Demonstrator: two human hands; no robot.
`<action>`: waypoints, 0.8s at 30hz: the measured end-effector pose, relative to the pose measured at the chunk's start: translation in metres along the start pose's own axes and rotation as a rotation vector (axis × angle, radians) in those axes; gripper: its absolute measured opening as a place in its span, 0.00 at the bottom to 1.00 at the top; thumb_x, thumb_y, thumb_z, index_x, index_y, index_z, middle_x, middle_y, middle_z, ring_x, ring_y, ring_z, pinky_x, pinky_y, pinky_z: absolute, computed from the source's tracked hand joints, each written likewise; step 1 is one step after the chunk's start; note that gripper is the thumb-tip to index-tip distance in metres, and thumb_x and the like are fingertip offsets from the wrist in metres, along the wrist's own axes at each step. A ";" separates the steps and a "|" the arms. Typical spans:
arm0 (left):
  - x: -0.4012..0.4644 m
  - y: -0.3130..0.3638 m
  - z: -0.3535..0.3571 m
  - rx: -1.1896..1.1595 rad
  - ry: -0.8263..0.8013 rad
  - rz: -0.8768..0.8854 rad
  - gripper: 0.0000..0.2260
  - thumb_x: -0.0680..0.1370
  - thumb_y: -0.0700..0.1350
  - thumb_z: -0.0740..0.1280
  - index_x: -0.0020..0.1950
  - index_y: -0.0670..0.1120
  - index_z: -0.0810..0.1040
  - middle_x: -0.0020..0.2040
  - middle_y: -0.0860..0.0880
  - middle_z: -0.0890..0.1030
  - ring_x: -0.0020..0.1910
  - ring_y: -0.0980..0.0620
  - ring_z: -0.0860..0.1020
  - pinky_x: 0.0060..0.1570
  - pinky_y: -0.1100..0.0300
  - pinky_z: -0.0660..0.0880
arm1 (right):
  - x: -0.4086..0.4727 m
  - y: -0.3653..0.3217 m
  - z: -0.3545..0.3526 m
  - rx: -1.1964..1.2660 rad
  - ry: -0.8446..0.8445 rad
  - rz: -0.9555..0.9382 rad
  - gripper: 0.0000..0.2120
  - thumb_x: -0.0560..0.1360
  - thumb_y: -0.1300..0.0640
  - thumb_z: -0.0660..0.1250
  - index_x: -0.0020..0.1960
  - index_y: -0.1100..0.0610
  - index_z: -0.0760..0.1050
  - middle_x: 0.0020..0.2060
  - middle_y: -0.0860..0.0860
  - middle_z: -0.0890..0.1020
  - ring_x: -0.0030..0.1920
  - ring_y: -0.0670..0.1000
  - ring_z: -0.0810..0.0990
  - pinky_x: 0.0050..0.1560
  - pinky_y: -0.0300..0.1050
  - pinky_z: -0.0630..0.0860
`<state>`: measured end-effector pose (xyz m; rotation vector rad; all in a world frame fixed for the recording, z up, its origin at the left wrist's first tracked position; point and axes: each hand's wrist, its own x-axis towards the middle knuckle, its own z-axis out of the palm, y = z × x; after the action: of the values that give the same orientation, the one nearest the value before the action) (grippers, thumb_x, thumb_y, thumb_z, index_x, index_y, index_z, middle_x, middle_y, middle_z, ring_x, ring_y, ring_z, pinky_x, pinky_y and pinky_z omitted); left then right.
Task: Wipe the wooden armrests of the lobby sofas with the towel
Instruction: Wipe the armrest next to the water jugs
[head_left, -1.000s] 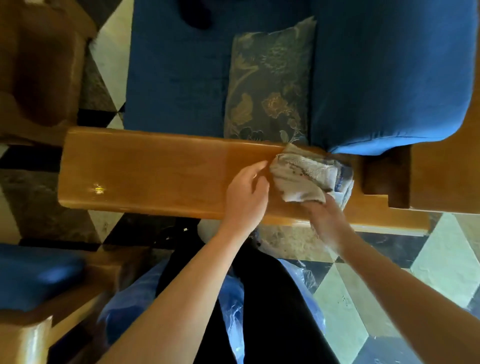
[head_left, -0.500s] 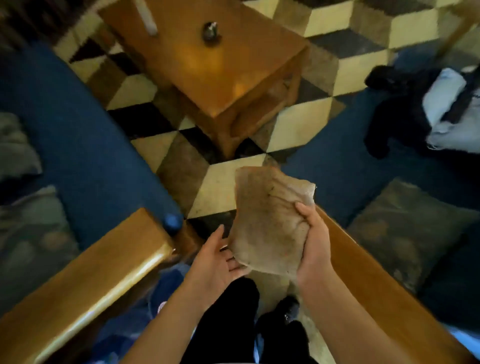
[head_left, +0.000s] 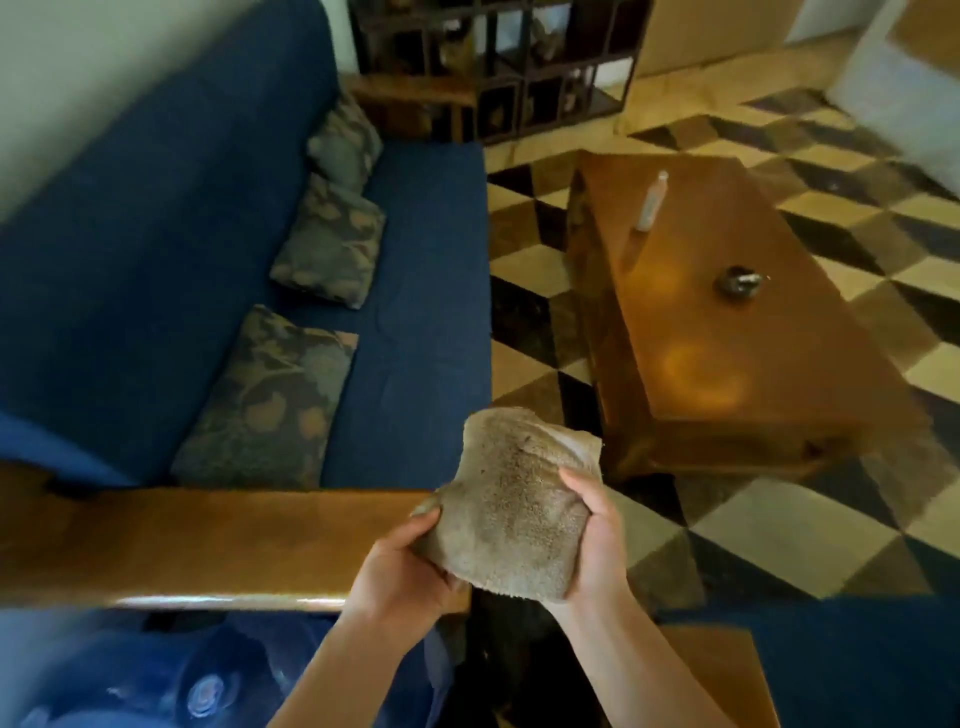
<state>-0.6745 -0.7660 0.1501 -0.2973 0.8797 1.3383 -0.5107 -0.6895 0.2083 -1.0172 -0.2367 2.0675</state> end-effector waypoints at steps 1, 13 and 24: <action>-0.003 0.012 0.002 -0.041 0.015 0.031 0.20 0.73 0.38 0.72 0.65 0.40 0.80 0.62 0.41 0.84 0.57 0.40 0.84 0.56 0.47 0.81 | 0.009 0.001 0.013 -0.030 -0.025 0.019 0.17 0.74 0.52 0.70 0.61 0.56 0.83 0.57 0.60 0.86 0.56 0.63 0.86 0.50 0.58 0.83; -0.005 0.062 -0.026 -0.351 0.358 0.336 0.19 0.74 0.34 0.69 0.66 0.39 0.76 0.63 0.39 0.82 0.59 0.40 0.82 0.50 0.48 0.80 | 0.103 0.030 0.113 -0.429 -0.228 0.339 0.13 0.74 0.58 0.67 0.54 0.53 0.86 0.53 0.59 0.87 0.53 0.62 0.87 0.47 0.60 0.84; 0.094 -0.052 -0.006 -0.263 1.043 0.364 0.12 0.71 0.49 0.64 0.53 0.48 0.77 0.52 0.46 0.82 0.52 0.45 0.80 0.50 0.51 0.78 | 0.219 0.014 0.078 -1.162 -0.228 0.651 0.13 0.77 0.49 0.67 0.58 0.52 0.79 0.51 0.55 0.87 0.59 0.57 0.82 0.62 0.56 0.77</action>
<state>-0.6310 -0.7153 0.0658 -1.1478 1.6714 1.6353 -0.6536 -0.5258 0.1253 -1.6538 -1.5216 2.6341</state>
